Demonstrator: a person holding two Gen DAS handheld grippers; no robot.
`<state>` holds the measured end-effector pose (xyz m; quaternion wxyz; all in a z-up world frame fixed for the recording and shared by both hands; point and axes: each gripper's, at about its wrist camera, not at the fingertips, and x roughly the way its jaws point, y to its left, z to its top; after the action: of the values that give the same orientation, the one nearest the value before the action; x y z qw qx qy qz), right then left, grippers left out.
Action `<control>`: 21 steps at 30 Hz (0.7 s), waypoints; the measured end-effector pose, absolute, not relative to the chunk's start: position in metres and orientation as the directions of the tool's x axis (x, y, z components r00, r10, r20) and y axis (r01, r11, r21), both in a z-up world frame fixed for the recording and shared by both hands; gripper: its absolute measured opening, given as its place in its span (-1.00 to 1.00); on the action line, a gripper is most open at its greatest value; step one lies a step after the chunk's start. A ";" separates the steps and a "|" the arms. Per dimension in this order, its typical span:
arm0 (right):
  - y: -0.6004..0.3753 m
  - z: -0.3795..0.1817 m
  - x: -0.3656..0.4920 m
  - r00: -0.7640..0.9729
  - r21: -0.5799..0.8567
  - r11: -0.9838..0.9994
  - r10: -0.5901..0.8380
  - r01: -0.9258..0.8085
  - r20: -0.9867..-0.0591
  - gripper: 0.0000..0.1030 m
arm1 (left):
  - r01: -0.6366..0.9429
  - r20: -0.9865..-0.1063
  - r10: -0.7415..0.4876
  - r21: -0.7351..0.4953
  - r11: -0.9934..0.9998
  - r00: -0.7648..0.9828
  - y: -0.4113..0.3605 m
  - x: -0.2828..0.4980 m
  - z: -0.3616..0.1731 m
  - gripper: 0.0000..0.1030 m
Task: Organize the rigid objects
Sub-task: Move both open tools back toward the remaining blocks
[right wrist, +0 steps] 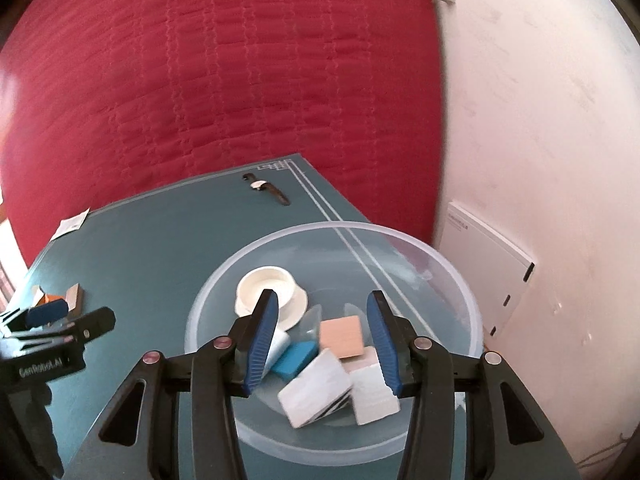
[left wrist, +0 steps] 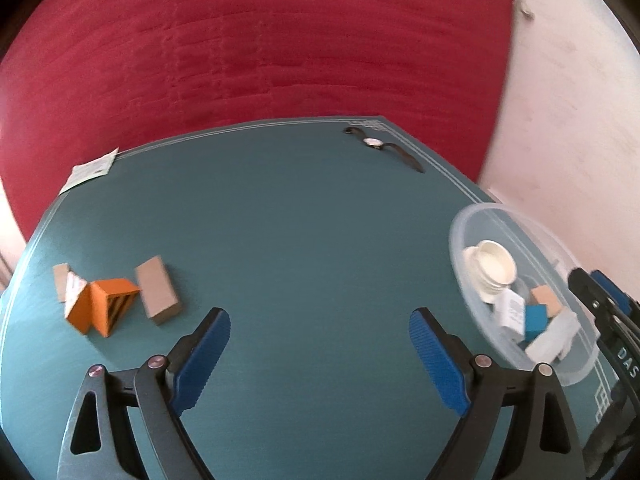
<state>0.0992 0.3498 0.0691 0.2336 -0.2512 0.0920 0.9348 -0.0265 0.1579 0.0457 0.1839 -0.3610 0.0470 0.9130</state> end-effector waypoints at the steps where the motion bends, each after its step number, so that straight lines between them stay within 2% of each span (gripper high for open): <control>1: 0.346 0.069 0.099 -0.767 0.051 -0.878 0.386 -0.476 -0.512 -0.06 | -0.357 -0.677 0.293 -0.048 -0.933 -0.676 0.152 -0.028 0.046 0.82; 21: 0.276 0.068 0.078 -0.806 0.051 -0.939 0.263 -0.340 -0.531 0.02 | -0.095 -0.683 0.118 -0.071 -0.993 -0.721 0.036 -0.056 0.046 0.84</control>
<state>0.0777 0.2760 0.0685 0.1593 -0.2678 0.0721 0.9475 -0.0555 0.0360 0.0458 0.0576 -0.3693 -0.0154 0.9274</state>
